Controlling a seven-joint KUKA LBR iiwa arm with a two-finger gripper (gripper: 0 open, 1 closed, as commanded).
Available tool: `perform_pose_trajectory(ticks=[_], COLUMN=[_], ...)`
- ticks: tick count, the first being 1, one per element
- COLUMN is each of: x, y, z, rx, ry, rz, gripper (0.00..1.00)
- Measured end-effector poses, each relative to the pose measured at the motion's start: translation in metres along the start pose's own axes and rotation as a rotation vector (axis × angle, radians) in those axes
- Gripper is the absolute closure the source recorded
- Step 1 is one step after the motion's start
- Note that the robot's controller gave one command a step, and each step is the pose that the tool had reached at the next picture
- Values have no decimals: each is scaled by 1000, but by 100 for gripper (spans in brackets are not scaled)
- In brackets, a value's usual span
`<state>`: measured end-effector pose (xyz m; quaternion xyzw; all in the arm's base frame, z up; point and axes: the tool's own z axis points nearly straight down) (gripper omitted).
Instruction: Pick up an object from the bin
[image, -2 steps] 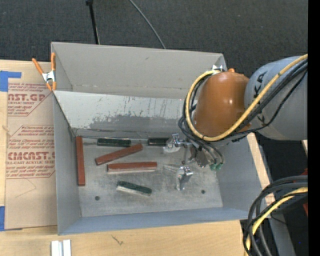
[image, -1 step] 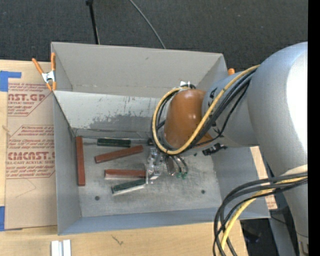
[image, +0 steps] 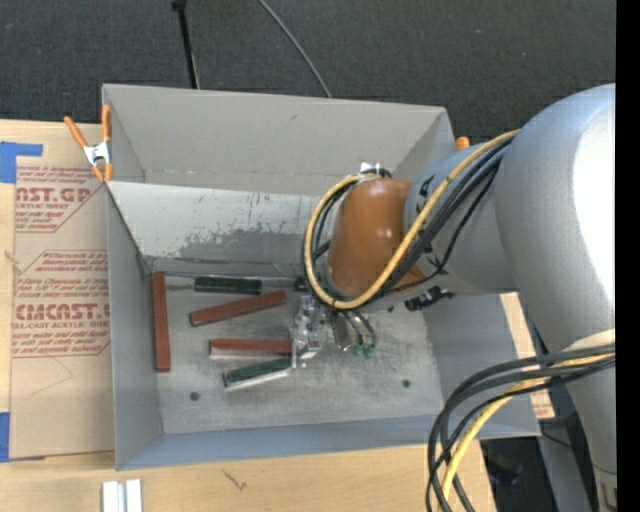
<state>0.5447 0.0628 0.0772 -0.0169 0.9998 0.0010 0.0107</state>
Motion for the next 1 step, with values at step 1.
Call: perform_pose_trajectory(ticks=[1], x=[-16], y=[-18], z=[-153], rx=[2], ry=[17], rz=[-25], gripper=[100])
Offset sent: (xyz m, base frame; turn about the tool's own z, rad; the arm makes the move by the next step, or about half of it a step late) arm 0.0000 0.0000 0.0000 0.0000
